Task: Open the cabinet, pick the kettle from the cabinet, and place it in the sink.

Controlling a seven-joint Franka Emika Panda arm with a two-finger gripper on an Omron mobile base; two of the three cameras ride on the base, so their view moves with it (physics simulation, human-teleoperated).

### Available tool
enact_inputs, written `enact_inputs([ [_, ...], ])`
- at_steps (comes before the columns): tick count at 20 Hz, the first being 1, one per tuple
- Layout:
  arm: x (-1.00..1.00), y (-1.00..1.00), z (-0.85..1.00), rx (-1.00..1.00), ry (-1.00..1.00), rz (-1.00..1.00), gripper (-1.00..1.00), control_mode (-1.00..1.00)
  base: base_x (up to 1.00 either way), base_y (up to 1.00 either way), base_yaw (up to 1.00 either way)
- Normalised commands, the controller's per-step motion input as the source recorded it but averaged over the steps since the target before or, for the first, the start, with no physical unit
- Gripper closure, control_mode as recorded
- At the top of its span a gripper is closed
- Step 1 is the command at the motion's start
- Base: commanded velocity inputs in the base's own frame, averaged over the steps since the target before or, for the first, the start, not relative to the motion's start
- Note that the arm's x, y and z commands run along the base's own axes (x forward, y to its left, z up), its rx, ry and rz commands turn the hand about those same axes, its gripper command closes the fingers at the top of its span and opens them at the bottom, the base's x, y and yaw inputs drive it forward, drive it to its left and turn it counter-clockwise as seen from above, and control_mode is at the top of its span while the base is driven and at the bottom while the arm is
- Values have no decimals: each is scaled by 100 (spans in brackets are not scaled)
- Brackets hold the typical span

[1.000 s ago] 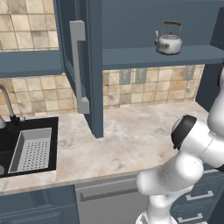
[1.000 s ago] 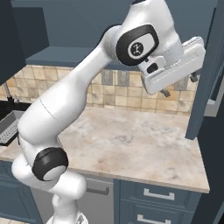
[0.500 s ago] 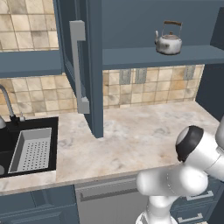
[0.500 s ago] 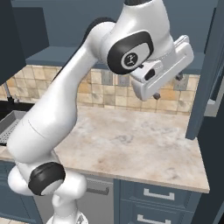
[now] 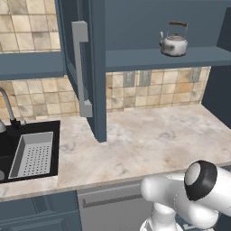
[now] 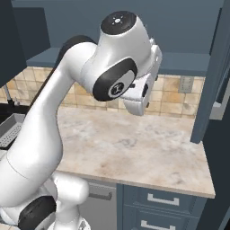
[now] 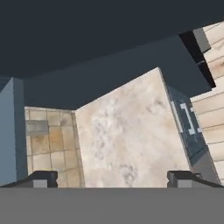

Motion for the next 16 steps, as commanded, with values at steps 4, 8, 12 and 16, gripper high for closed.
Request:
enact_inputs([
  [4, 10, 3, 2, -3, -1, 72, -100, -100, 0, 0, 0],
  [8, 9, 2, 11, -9, -1, 71, -100, -100, 0, 0, 0],
  [12, 6, 3, 22, -21, -10, 59, -100, -100, 0, 0, 0],
  [16, 2, 15, 17, -35, -16, 39, -100, -100, 0, 0, 0],
])
